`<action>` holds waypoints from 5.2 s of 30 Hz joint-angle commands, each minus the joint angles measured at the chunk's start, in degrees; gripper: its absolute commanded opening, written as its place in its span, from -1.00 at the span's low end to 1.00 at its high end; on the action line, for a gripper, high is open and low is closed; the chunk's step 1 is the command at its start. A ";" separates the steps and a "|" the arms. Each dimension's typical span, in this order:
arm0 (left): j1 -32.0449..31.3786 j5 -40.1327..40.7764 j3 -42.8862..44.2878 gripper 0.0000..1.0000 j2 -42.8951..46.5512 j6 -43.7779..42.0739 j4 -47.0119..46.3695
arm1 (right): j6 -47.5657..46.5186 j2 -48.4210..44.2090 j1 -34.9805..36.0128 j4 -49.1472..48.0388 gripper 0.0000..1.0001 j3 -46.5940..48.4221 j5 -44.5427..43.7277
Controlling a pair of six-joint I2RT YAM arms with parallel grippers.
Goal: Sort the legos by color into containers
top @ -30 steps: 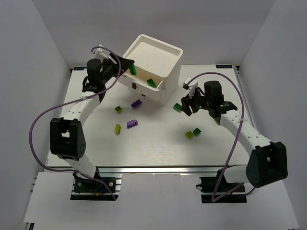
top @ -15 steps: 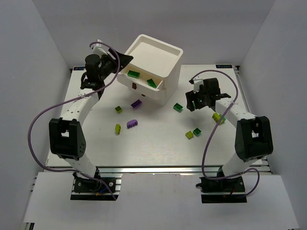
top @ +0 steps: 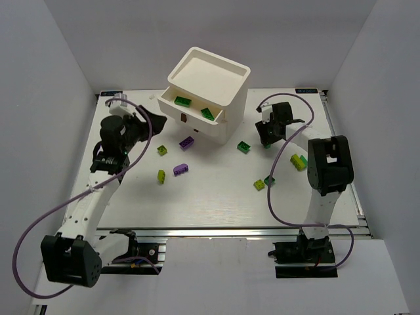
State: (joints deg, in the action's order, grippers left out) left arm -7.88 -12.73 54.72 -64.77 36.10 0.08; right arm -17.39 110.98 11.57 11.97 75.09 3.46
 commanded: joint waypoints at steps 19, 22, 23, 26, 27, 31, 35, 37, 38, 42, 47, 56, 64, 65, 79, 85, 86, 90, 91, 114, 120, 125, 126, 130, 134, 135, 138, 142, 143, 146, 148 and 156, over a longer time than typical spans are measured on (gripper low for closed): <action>0.15 8.96 -13.85 0.79 11.07 -6.22 15.13 | -16.87 -22.72 -2.79 5.62 -0.89 -0.37 41.24; 0.15 7.37 -15.60 0.80 10.63 -5.86 13.55 | -14.02 -25.64 -1.30 1.33 -0.87 0.49 50.12; 0.15 6.33 -15.78 0.81 10.28 -5.78 13.11 | -12.60 -25.20 -0.94 0.43 -0.86 1.45 50.58; 0.15 4.39 -16.05 0.83 9.67 -5.77 11.79 | -7.08 -22.14 2.04 -2.81 -0.84 7.23 50.94; 0.15 3.51 -16.13 0.83 9.14 -5.77 11.61 | -5.92 -21.08 4.05 -3.78 -0.82 9.00 50.94; 0.15 1.66 -17.10 0.84 9.14 -5.34 10.21 | 0.50 -14.84 8.90 -7.40 -0.74 17.53 46.20; 0.15 1.39 -17.89 0.85 10.28 -4.63 9.33 | 3.76 -6.06 13.56 -6.17 -0.64 27.81 40.66; 0.15 1.48 -18.16 0.85 11.24 -4.46 9.50 | 4.38 -3.42 15.13 -5.64 -0.61 31.69 38.30; 0.15 1.48 -18.33 0.85 11.60 -4.28 9.68 | 4.55 -2.79 15.41 -5.64 -0.57 32.39 37.50; 0.15 1.74 -19.30 0.85 13.44 -3.75 10.03 | 3.15 -0.68 17.16 -3.62 -0.20 34.42 32.76; 0.15 0.43 -19.83 0.86 13.80 -3.40 9.33 | 2.36 0.73 17.52 -2.39 0.29 36.00 28.36; 0.15 -0.89 -19.21 0.87 11.86 -3.84 7.75 | 5.08 -6.63 16.81 -3.78 0.12 34.20 30.20; 0.15 -2.03 -20.62 0.86 10.98 -3.22 5.46 | 7.64 -32.04 12.86 -23.48 -0.96 -3.17 15.88; 0.15 -2.29 -20.53 0.87 10.98 -3.23 5.29 | 7.20 -33.36 12.08 -20.70 -0.97 -5.81 15.26; 0.15 -3.71 -18.42 0.87 7.64 -4.28 4.05 | -2.55 -23.80 6.27 -2.11 0.67 -14.17 14.03; 0.15 -3.00 -19.47 0.87 9.22 -4.02 4.76 | -3.01 -15.02 6.53 -4.24 0.78 -11.55 12.10; 0.15 -2.91 -19.74 0.87 9.66 -3.58 4.58 | -3.18 -12.74 6.45 -3.97 0.78 -10.85 12.01; -0.47 -1.86 -20.44 0.86 10.72 -2.79 4.67 | -5.29 -9.47 6.97 -4.84 0.79 -8.82 12.27; -0.47 -1.86 -20.62 0.86 10.89 -2.79 4.76 | -5.72 -8.16 7.06 -5.37 0.79 -8.21 12.27; -0.47 -2.38 -20.27 0.87 9.84 -2.87 4.58 | -8.01 -0.32 8.03 -8.01 -0.21 -3.99 14.37; -0.47 -2.65 -19.30 0.86 9.75 -3.66 5.37 | -11.87 -8.90 6.71 -1.35 -0.65 -4.25 21.72; -0.47 -4.49 -20.87 0.87 10.72 -3.84 3.18 | -29.60 -22.80 5.48 13.48 -0.67 -6.62 42.56; -0.47 -4.84 -21.23 0.87 10.89 -3.75 2.48 | -33.46 -25.96 5.91 15.00 -0.67 -6.27 46.51; -0.47 -5.99 -21.85 0.86 10.63 -3.40 1.51 | -29.22 -28.45 7.76 13.45 -0.68 -0.93 51.47; -0.47 -6.51 -21.23 0.87 10.19 -3.49 1.24 | -15.94 -24.77 11.62 0.01 -0.68 4.61 44.63; -0.47 -6.69 -21.15 0.86 10.02 -3.49 1.15 | -12.70 -23.28 13.11 -0.97 -0.67 6.54 43.05; -0.47 -7.57 -20.71 0.86 9.76 -3.66 0.63 | -6.98 -16.78 16.11 -2.65 -0.65 15.24 35.58; -0.99 -9.33 -20.62 0.87 9.66 -3.40 -1.29 | -4.24 -7.56 19.01 0.07 -0.60 27.28 28.02; -1.00 -9.68 -20.62 0.87 9.67 -3.31 -1.65 | -4.41 -6.49 19.45 1.03 -0.57 31.04 27.74; -1.00 -11.08 -20.44 0.87 10.02 -3.05 -2.27 | -5.63 -3.67 20.07 4.02 -0.31 34.15 25.54; -1.00 -12.48 -19.65 0.87 10.02 -2.87 -2.45 | -6.34 -3.05 20.24 5.69 -0.05 35.30 25.10; -2.84 -19.87 -7.36 0.72 1.34 -5.33 -0.43 | -3.54 -3.93 19.98 7.19 0.36 35.30 25.28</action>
State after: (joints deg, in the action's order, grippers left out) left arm -9.37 -27.42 41.43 -60.99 32.71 0.49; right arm -23.33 108.38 31.66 18.41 107.48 29.61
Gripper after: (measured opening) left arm 0.868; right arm 0.674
